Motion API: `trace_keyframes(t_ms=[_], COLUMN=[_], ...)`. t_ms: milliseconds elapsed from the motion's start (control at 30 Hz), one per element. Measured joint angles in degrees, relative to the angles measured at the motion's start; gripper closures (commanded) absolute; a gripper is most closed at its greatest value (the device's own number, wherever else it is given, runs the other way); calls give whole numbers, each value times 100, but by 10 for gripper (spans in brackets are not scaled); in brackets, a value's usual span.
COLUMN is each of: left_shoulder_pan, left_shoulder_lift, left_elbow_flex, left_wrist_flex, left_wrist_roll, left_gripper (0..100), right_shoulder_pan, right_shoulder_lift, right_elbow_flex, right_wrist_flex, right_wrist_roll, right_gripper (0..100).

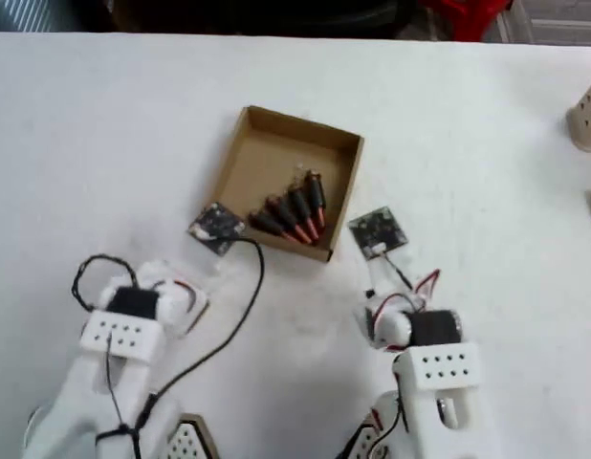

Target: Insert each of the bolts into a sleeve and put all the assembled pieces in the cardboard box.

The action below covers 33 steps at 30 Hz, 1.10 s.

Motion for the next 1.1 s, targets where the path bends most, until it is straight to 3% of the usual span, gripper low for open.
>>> trace_keyframes(t_ms=[333, 600, 767, 1000, 1100], left_shoulder_pan=[-237, -237, -237, -237, -237], left_shoulder_lift=[-615, -615, -633, -633, -633], left_elbow_flex=[211, 211, 211, 211, 211], left_wrist_flex=[0, 0, 0, 0, 0], left_wrist_roll=[0, 0, 0, 0, -9], left_gripper=[977, 977, 977, 977, 977], right_shoulder_pan=[-1187, -2004, -2400, -2549, -2558], right_shoulder_lift=[0, 0, 0, 9, 9], right_elbow_flex=[-123, -105, 615, 1767, 1873], right_wrist_flex=[-1037, -2637, -4149, -6787, -7446], right_wrist_roll=[-1134, -2259, -2734, -2778, -2778], right_gripper=[981, 981, 981, 981, 981])
